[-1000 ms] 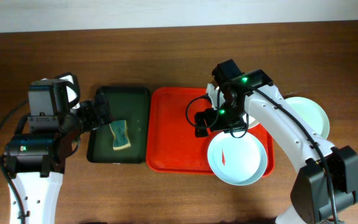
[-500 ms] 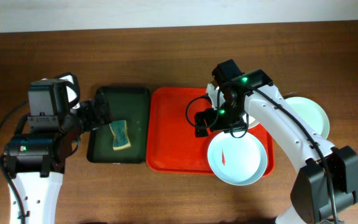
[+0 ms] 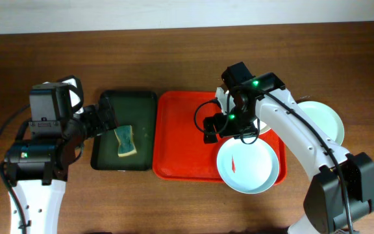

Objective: Clean dirty plates on tray and stack at the side
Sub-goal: 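Move the right gripper to the lower pale green plate and grasp its rim, then drag the pale green plate left toward the tray center with the right gripper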

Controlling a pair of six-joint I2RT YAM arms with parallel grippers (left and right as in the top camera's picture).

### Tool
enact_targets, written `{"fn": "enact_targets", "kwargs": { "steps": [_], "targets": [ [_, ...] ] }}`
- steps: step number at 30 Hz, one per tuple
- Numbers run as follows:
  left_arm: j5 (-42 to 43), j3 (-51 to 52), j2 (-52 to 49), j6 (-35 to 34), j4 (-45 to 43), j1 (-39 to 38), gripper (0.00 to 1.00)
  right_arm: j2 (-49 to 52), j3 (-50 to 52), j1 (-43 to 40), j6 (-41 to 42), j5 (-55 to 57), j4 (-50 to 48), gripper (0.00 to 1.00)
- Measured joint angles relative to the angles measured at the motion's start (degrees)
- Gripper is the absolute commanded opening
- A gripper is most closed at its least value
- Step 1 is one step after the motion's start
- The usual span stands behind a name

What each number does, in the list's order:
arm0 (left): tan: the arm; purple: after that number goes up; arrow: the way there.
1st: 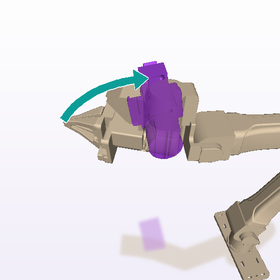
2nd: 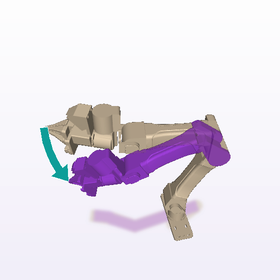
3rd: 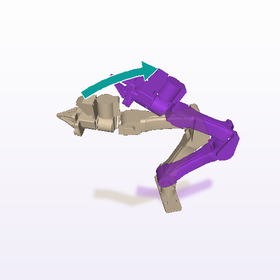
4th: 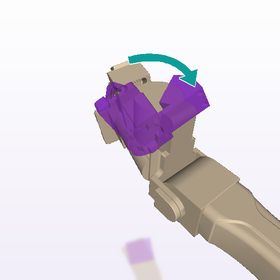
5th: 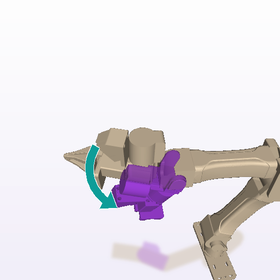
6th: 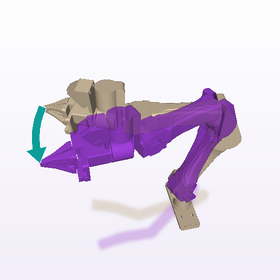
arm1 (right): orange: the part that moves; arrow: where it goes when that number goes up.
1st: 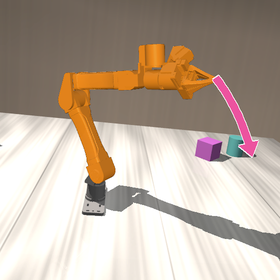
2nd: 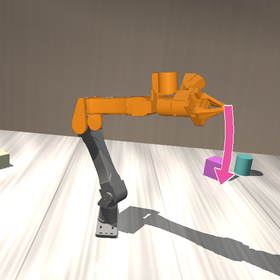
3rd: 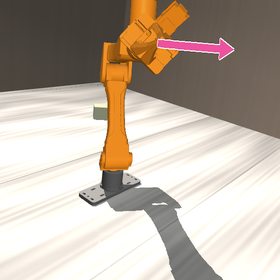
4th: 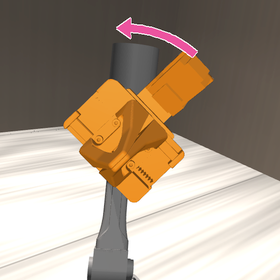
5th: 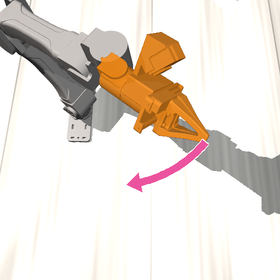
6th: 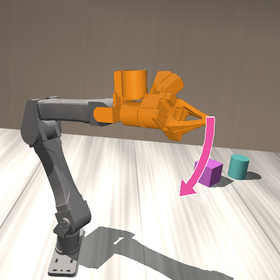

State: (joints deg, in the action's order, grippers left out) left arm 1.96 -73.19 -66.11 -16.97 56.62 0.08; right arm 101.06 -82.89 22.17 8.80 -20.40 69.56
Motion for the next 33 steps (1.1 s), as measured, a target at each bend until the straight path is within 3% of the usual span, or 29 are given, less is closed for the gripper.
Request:
{"fn": "enact_targets", "kwargs": {
  "steps": [8, 11, 12, 13, 14, 15, 23, 29, 33],
  "targets": [
    [0.0, 0.0, 0.0, 0.0, 0.0, 0.0, 0.99, 0.0, 0.0, 0.0, 0.0, 0.0, 0.0, 0.98],
    [0.0, 0.0, 0.0, 0.0, 0.0, 0.0, 0.99, 0.0, 0.1, 0.0, 0.0, 0.5, -7.3, 0.98],
    [0.0, 0.0, 0.0, 0.0, 0.0, 0.0, 0.99, 0.0, 0.0, 0.0, 0.0, 0.6, -8.5, 0.93],
    [0.0, 0.0, 0.0, 0.0, 0.0, 0.0, 0.99, 0.0, 0.0, 0.0, 0.0, 0.8, -8.6, 0.69],
    [0.0, 0.0, 0.0, 0.0, 0.0, 0.0, 0.99, 0.0, 0.0, -0.1, -0.1, 1.0, -7.8, 0.55],
    [0.0, 0.0, 0.0, 0.0, 0.0, 0.0, 0.99, 0.0, 0.0, -0.4, -0.1, 1.2, -6.1, 0.48],
    [0.0, 0.0, 0.0, 0.0, 0.0, 0.0, 0.99, 0.0, -0.1, -14.8, 1.7, 6.9, 15.0, 0.59],
    [0.0, 0.0, 0.0, 0.0, 0.0, 0.0, 0.99, -0.3, 9.3, -17.3, 8.7, 16.5, 12.5, 0.57],
    [0.0, 0.0, 0.0, 0.0, 0.0, 0.0, 0.99, -0.4, 16.3, -20.0, 11.9, 19.2, 7.0, 0.45]
  ]
}}
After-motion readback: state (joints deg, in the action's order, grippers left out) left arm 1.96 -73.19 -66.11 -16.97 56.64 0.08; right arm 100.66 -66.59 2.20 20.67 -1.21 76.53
